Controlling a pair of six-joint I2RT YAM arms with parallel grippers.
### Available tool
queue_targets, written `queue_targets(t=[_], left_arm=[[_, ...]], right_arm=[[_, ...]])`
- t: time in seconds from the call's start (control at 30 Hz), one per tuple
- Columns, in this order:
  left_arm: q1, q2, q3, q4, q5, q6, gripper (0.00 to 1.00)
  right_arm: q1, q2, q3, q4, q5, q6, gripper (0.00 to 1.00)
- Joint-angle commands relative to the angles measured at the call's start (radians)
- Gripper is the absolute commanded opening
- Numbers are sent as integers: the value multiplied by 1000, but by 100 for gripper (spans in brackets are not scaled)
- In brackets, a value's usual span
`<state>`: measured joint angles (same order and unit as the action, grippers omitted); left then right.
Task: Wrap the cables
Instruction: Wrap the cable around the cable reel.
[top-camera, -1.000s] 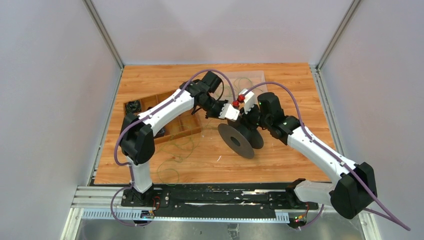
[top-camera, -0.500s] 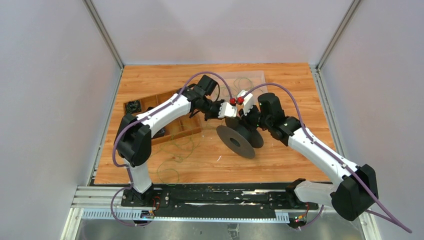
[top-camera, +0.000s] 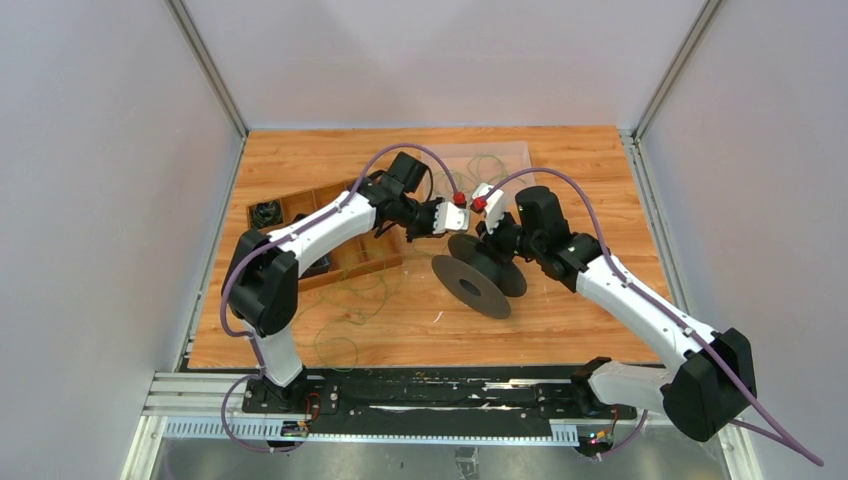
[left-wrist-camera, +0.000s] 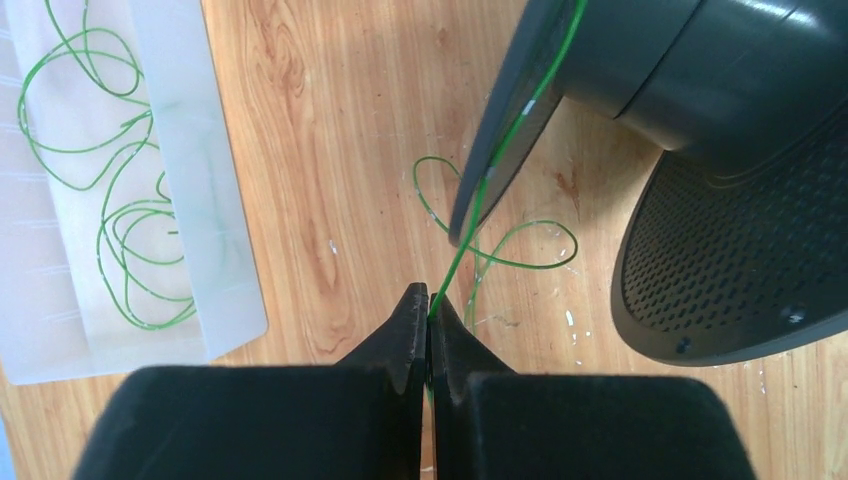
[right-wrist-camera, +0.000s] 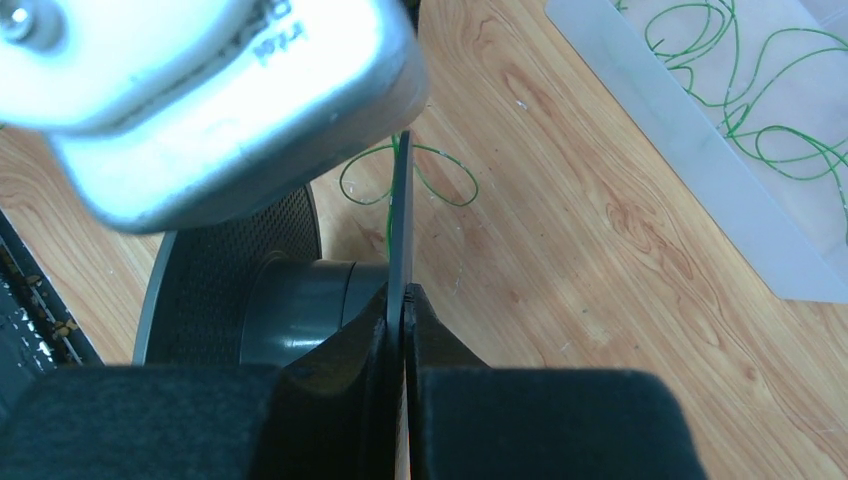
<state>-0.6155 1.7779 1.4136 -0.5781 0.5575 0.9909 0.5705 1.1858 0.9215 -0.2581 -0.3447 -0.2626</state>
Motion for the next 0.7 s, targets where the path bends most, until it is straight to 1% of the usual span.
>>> queue_targets(t=[0.0, 0.1, 0.17, 0.23, 0.33, 0.53, 0.67], left_arm=[[-26, -28, -4, 12, -4, 7, 0], [-28, -29, -26, 30, 5, -22, 0], [-27, -39, -54, 65, 8, -47, 2], [-27, -54, -86, 107, 9, -80, 5], [-28, -70, -128, 159, 15, -108, 7], [-28, -73, -173, 194, 6, -119, 7], [-28, -73, -182, 214, 0, -140, 10]], right_arm=[[6, -4, -2, 35, 27, 5, 5], [5, -6, -5, 43, 44, 14, 1], [4, -8, -2, 43, 51, 18, 1], [2, -16, 4, 43, 49, 23, 1], [-5, -24, 10, 37, 40, 31, 1], [-28, -31, 14, 36, -3, 54, 1], [-37, -26, 31, 35, -28, 73, 1]])
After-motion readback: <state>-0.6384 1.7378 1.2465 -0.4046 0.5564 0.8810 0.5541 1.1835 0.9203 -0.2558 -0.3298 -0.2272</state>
